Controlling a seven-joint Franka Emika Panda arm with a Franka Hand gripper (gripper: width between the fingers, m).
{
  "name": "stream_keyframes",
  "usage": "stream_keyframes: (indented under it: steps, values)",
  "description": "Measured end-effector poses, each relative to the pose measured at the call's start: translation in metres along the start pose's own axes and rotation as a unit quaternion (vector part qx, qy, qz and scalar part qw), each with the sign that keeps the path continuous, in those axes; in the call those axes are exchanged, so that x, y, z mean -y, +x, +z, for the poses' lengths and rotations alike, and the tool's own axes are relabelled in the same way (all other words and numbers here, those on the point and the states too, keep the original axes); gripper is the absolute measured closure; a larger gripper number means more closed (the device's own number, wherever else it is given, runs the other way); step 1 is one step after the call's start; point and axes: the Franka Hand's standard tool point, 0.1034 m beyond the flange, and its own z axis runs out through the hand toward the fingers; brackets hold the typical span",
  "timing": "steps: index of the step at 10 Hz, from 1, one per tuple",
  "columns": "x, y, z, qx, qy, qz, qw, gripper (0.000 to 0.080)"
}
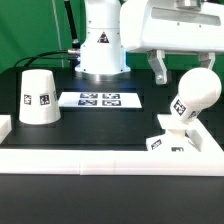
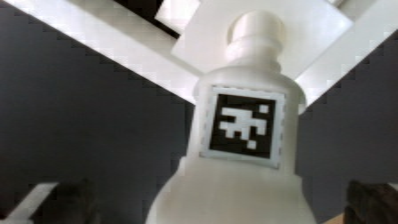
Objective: Assemble lamp
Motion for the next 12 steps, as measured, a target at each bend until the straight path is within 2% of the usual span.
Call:
stream_keyframes:
  steps: [5, 7, 8, 9, 11, 12]
  values:
    - [0.001, -0.002, 0.001, 0.006, 0.003, 0.003, 1.000, 0.0101]
    - [0.005, -0.003, 0.002, 0.018, 0.009, 0.008, 1.000, 0.0101]
    - [0.009, -0.005, 0.003, 0.039, 0.017, 0.013, 0.999, 0.0101]
    - [0.014, -0.007, 0.002, 0.083, 0.034, 0.020, 0.996, 0.0101]
    - [0.014, -0.005, 0.001, 0.132, 0.050, 0.022, 0.990, 0.0101]
    - [0.018, -0.008, 0.000, 0.181, 0.065, 0.026, 0.981, 0.0101]
